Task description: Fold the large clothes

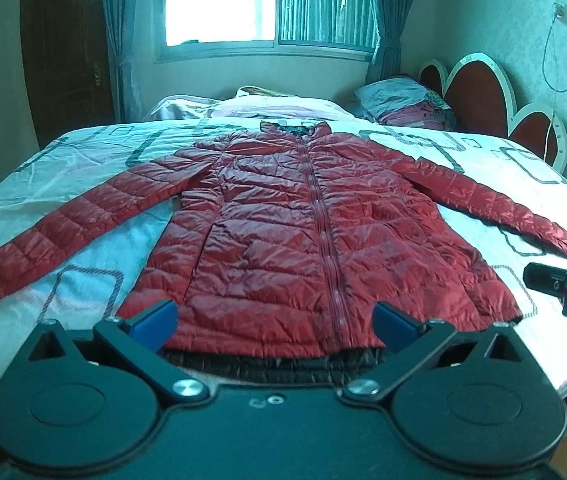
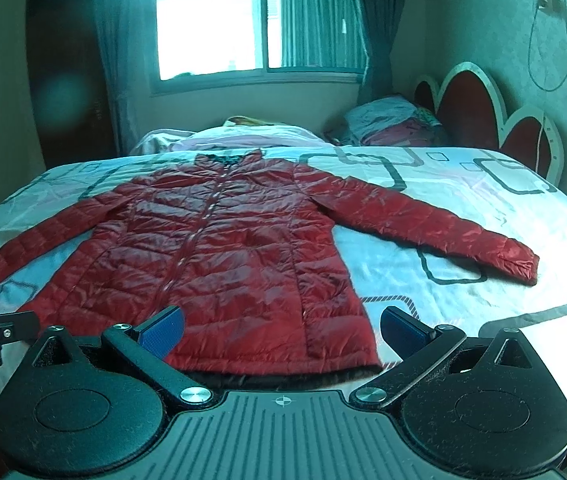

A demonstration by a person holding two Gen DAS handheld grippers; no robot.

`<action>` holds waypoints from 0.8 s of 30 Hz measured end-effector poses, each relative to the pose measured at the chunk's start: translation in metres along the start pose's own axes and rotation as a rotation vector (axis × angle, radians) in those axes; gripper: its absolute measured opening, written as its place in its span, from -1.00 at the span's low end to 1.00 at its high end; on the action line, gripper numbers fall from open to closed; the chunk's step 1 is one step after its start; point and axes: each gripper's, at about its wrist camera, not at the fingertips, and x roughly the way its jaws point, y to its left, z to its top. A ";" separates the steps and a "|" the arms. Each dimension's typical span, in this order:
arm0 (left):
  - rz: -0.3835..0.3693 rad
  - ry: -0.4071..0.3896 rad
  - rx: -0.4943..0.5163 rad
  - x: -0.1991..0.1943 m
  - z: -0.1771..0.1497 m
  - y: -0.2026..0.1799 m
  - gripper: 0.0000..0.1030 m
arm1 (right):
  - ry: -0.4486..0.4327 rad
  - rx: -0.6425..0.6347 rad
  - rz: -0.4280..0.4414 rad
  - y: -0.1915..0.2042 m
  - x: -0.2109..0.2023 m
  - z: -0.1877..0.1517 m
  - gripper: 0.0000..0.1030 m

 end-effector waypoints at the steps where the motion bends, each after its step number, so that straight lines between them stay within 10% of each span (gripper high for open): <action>1: -0.003 0.002 0.000 0.005 0.003 0.001 1.00 | 0.000 0.004 -0.006 -0.001 0.006 0.004 1.00; 20: -0.140 -0.012 0.029 0.114 0.090 0.034 1.00 | 0.020 0.263 -0.132 -0.046 0.128 0.074 1.00; 24: -0.061 -0.041 0.015 0.134 0.099 0.024 1.00 | 0.022 0.317 -0.193 -0.074 0.140 0.077 1.00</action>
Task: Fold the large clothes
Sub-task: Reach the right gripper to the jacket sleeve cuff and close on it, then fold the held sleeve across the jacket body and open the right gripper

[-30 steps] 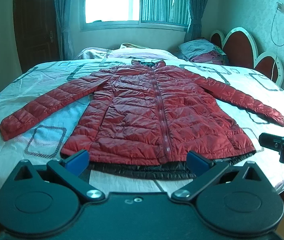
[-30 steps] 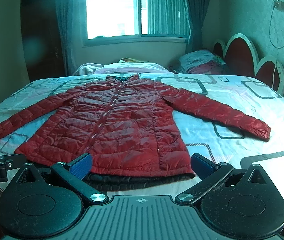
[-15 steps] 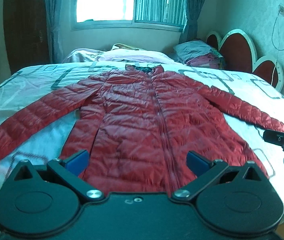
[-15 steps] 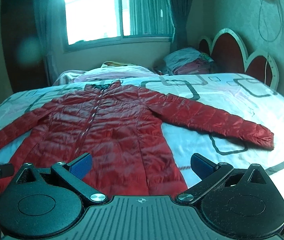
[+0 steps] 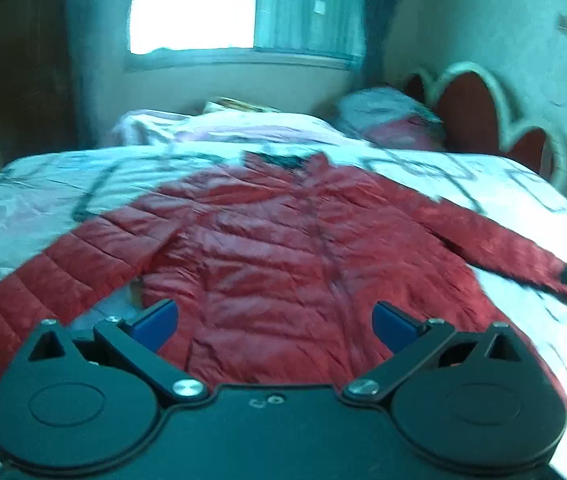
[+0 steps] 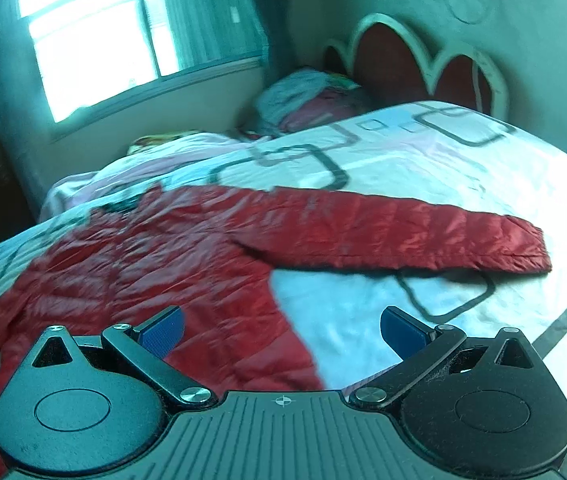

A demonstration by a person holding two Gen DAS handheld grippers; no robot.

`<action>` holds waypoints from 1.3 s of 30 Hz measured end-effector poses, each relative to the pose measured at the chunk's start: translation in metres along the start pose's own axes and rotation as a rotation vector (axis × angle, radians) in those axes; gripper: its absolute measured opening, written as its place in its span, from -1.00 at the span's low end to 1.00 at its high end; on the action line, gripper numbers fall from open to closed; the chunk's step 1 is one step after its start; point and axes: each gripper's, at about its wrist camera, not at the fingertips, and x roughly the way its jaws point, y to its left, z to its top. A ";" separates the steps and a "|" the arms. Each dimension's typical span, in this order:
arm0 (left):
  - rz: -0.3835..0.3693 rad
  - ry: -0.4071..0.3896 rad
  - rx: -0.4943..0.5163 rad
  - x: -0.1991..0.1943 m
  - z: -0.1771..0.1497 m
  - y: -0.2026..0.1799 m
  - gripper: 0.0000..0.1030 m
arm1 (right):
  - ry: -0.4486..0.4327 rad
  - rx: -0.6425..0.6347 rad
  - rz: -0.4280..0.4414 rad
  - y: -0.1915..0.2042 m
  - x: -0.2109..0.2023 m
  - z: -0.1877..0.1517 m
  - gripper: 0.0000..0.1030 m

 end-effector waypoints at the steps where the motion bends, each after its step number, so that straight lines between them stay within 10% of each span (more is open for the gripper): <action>1: 0.006 -0.003 -0.009 0.006 0.002 -0.004 1.00 | -0.007 0.017 -0.015 -0.010 0.002 0.002 1.00; 13: -0.105 0.157 0.027 0.084 0.022 -0.087 0.95 | -0.069 0.337 -0.148 -0.178 0.041 0.025 0.99; 16: -0.116 0.174 0.057 0.097 0.027 -0.118 0.95 | -0.030 0.417 -0.120 -0.208 0.066 0.024 0.15; 20: -0.132 0.184 0.059 0.111 0.033 -0.148 0.96 | 0.001 0.521 -0.081 -0.235 0.091 0.018 0.14; 30: -0.101 0.201 0.049 0.138 0.043 -0.175 0.94 | -0.043 0.616 -0.113 -0.274 0.106 0.026 0.14; 32: -0.085 0.199 0.025 0.139 0.046 -0.166 0.90 | -0.030 0.588 -0.135 -0.272 0.111 0.029 -0.43; 39: 0.012 0.167 -0.012 0.131 0.051 -0.121 0.89 | -0.072 0.386 -0.130 -0.232 0.132 0.064 -0.81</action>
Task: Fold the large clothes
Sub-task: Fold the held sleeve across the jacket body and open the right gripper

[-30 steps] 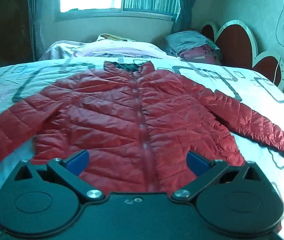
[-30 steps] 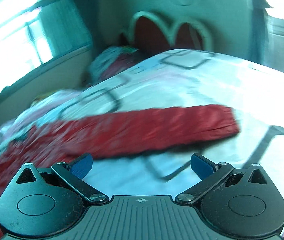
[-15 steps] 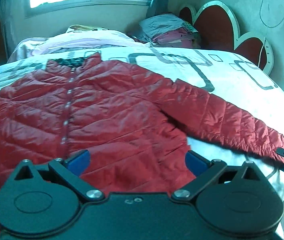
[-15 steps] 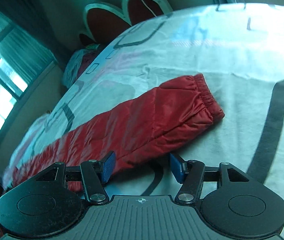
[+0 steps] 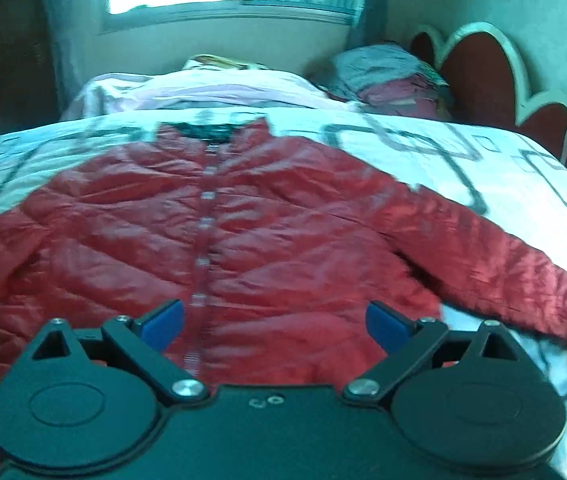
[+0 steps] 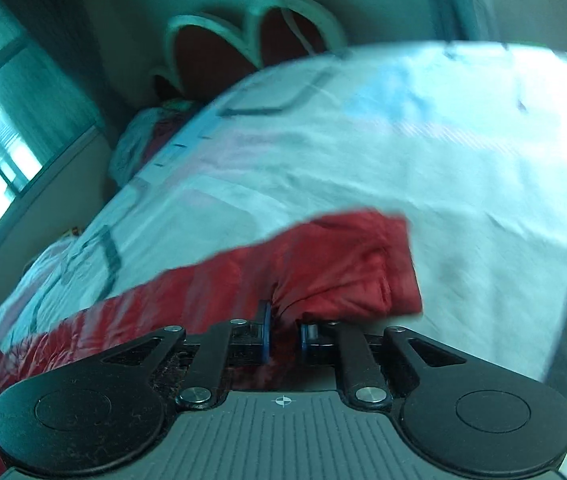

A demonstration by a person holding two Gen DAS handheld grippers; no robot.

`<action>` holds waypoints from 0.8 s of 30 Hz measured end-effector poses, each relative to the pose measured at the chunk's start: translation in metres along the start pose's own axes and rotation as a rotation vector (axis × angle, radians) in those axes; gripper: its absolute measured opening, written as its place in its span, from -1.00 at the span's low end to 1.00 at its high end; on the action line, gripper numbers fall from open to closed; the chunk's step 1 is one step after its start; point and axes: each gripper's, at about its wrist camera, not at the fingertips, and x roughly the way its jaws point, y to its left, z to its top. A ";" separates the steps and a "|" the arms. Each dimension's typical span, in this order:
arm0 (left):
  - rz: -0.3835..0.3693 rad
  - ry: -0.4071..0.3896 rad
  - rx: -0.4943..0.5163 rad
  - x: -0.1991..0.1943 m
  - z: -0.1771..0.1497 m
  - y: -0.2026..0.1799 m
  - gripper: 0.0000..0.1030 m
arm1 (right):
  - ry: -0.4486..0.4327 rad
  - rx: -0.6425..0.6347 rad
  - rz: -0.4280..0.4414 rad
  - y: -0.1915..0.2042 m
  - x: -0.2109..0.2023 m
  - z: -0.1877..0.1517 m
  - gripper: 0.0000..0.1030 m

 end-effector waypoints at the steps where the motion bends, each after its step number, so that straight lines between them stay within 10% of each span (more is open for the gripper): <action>1: 0.007 0.001 -0.013 -0.001 0.000 0.010 0.89 | -0.009 -0.039 0.022 0.015 0.000 0.001 -0.83; 14: 0.021 -0.007 -0.109 0.020 0.012 0.140 0.77 | 0.045 -0.516 0.370 0.262 -0.003 -0.096 -0.83; 24: -0.082 0.024 -0.193 0.022 0.003 0.211 0.75 | 0.222 -0.736 0.526 0.378 0.026 -0.210 -0.83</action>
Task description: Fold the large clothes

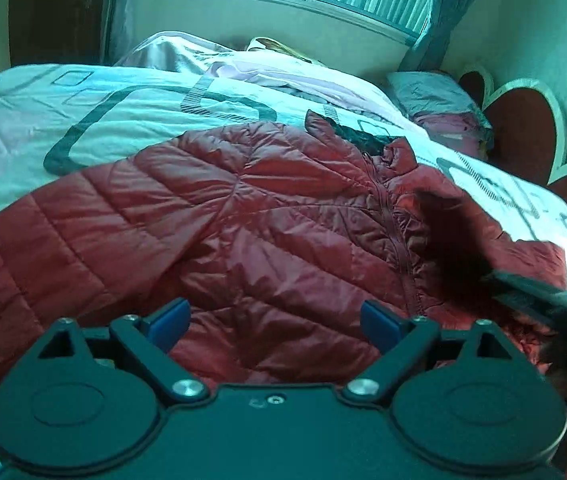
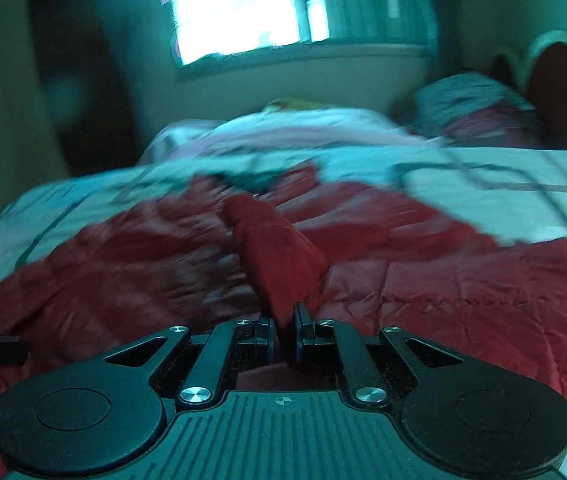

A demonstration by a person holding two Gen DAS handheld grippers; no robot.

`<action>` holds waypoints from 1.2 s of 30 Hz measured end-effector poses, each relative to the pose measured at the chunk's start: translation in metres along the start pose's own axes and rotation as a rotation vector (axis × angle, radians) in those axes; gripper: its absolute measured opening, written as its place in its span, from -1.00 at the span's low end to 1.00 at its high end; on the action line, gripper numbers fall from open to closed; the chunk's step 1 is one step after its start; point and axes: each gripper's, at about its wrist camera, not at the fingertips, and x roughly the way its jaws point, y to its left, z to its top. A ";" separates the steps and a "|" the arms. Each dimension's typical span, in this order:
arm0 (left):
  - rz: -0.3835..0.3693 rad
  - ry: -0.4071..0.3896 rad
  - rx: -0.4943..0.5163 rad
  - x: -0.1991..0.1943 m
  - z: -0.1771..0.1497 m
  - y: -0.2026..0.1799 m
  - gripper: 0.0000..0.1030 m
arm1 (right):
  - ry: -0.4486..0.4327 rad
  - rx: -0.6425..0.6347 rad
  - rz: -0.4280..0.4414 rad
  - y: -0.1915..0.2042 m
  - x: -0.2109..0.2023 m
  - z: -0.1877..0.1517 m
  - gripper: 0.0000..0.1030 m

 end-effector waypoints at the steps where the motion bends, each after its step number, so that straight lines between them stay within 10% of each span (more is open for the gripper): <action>1: -0.011 0.001 -0.005 -0.001 0.000 0.003 0.74 | 0.014 -0.015 0.020 0.008 0.009 -0.002 -0.83; 8: -0.053 0.003 -0.035 -0.001 0.002 0.014 0.76 | 0.093 -0.129 0.127 0.062 0.047 -0.019 -0.70; 9: -0.063 0.003 -0.038 0.000 0.003 0.014 0.78 | 0.085 -0.150 0.114 0.066 0.045 -0.019 -0.49; 11: -0.094 0.008 -0.046 0.006 0.004 0.011 0.79 | 0.033 -0.154 0.102 0.063 0.033 -0.018 0.52; 15: -0.169 0.028 -0.069 0.029 0.009 -0.001 0.74 | -0.024 -0.105 0.084 0.037 0.001 -0.015 0.47; 17: -0.203 0.040 -0.076 0.043 0.012 -0.009 0.64 | -0.048 -0.038 0.051 0.013 -0.023 -0.011 -0.07; 21: -0.177 0.062 -0.049 0.075 0.018 -0.020 0.37 | -0.103 0.119 -0.087 -0.043 -0.060 -0.006 -0.32; 25: -0.158 0.068 -0.001 0.093 0.023 -0.028 -0.58 | -0.148 0.248 -0.229 -0.096 -0.086 -0.009 -0.57; 36: 0.007 -0.144 0.041 0.037 0.032 0.002 -0.67 | -0.112 0.366 -0.278 -0.145 -0.090 -0.016 -0.71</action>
